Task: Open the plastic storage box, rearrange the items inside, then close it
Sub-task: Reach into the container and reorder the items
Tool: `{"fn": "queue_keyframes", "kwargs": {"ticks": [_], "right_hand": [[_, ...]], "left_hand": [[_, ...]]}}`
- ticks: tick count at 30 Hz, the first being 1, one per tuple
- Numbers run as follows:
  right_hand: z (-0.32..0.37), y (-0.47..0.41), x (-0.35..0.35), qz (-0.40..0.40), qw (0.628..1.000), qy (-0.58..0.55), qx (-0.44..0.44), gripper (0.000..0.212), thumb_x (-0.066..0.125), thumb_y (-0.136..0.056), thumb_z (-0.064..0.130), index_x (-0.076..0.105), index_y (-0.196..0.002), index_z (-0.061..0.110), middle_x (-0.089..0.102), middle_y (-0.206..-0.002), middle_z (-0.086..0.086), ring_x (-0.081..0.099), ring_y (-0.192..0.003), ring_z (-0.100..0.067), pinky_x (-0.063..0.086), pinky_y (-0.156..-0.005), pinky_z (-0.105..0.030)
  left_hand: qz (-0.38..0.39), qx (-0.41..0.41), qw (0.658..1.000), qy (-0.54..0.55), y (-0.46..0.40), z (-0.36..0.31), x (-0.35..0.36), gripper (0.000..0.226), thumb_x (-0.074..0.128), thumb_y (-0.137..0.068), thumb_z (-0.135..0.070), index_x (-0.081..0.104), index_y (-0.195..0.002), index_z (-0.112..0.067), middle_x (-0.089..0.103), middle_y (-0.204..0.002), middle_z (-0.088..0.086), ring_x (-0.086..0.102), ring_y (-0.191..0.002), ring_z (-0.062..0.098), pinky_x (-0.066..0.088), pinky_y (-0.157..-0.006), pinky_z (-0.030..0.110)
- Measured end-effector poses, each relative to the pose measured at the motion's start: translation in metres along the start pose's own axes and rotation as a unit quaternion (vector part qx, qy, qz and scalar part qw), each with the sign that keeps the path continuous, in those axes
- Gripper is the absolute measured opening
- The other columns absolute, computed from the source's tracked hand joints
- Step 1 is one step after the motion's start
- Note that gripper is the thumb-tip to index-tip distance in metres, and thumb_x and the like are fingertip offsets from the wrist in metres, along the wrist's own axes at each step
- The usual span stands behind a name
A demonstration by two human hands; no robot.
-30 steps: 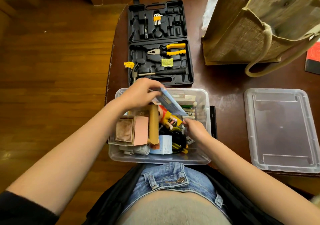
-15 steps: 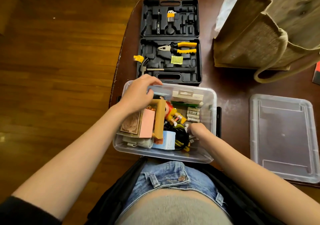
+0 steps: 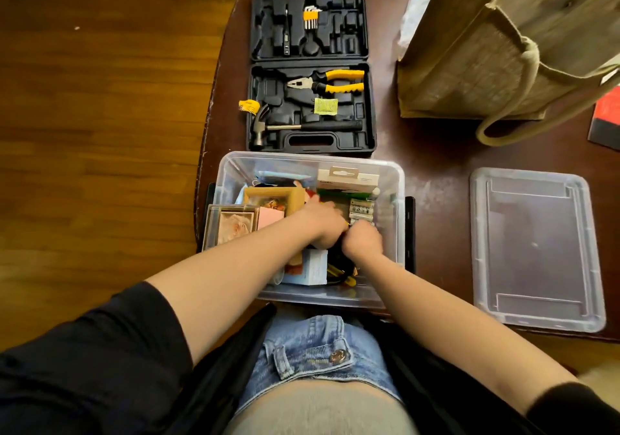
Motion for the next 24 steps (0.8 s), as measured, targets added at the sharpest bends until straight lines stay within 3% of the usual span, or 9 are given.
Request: {"fn": "queue_keyframes", "kwargs": {"ticks": [2, 7, 12, 19, 24], "right_hand": [[0.005, -0.003, -0.002, -0.003, 0.999, 0.038, -0.013, 0.02, 0.047, -0.091, 0.005, 0.062, -0.105, 0.003, 0.065, -0.11, -0.015, 0.062, -0.102, -0.032, 0.051, -0.079, -0.036], [0.014, -0.006, -0.005, -0.011, 0.99, 0.129, -0.053, 0.022, 0.047, -0.091, 0.0, 0.063, -0.105, 0.003, 0.065, -0.107, -0.013, 0.063, -0.099, -0.03, 0.051, -0.072, -0.034], [0.022, -0.002, -0.01, -0.05, 0.969, 0.211, -0.115, 0.024, 0.046, -0.089, -0.005, 0.061, -0.105, 0.003, 0.065, -0.104, -0.014, 0.064, -0.094, -0.031, 0.048, -0.068, -0.034], [0.03, 0.002, -0.006, -0.086, 0.929, 0.316, -0.171, 0.032, 0.045, -0.093, 0.002, 0.047, -0.124, 0.003, 0.053, -0.123, -0.013, 0.064, -0.099, -0.028, 0.046, -0.065, -0.031], [0.025, 0.002, -0.005, -0.066, 0.941, 0.305, -0.133, 0.025, 0.045, -0.09, -0.002, 0.062, -0.108, 0.005, 0.061, -0.112, -0.013, 0.064, -0.096, -0.029, 0.043, -0.063, -0.031]], "left_hand": [[0.01, -0.005, 1.0, 0.003, -0.004, 0.003, 0.002, 0.045, 0.05, -0.09, -0.016, 0.049, -0.134, -0.023, 0.042, -0.141, 0.006, 0.035, -0.131, 0.028, 0.025, -0.108, 0.05], [0.043, -0.003, 0.999, 0.006, -0.005, 0.008, 0.003, 0.053, 0.053, -0.09, -0.015, 0.042, -0.14, -0.027, 0.035, -0.149, 0.005, 0.029, -0.137, 0.03, 0.019, -0.11, 0.056], [0.08, -0.004, 0.997, 0.017, 0.001, 0.011, -0.002, 0.043, 0.048, -0.093, -0.016, 0.048, -0.134, -0.027, 0.037, -0.146, 0.005, 0.029, -0.135, 0.033, 0.021, -0.106, 0.063], [0.084, 0.016, 0.996, 0.02, 0.005, 0.01, -0.006, 0.042, 0.046, -0.094, -0.014, 0.05, -0.13, -0.033, 0.043, -0.139, 0.003, 0.033, -0.13, 0.03, 0.023, -0.106, 0.059], [0.084, 0.024, 0.996, 0.0, 0.004, 0.01, -0.005, 0.047, 0.047, -0.092, -0.012, 0.046, -0.135, -0.031, 0.043, -0.141, 0.004, 0.034, -0.131, 0.03, 0.023, -0.108, 0.056]]}}
Point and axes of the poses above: each hand's wrist, its own y-axis away from the middle knuckle, its own x-axis out of the palm, z = x × y, the point moved 10 cm from there along -y, towards the middle knuckle
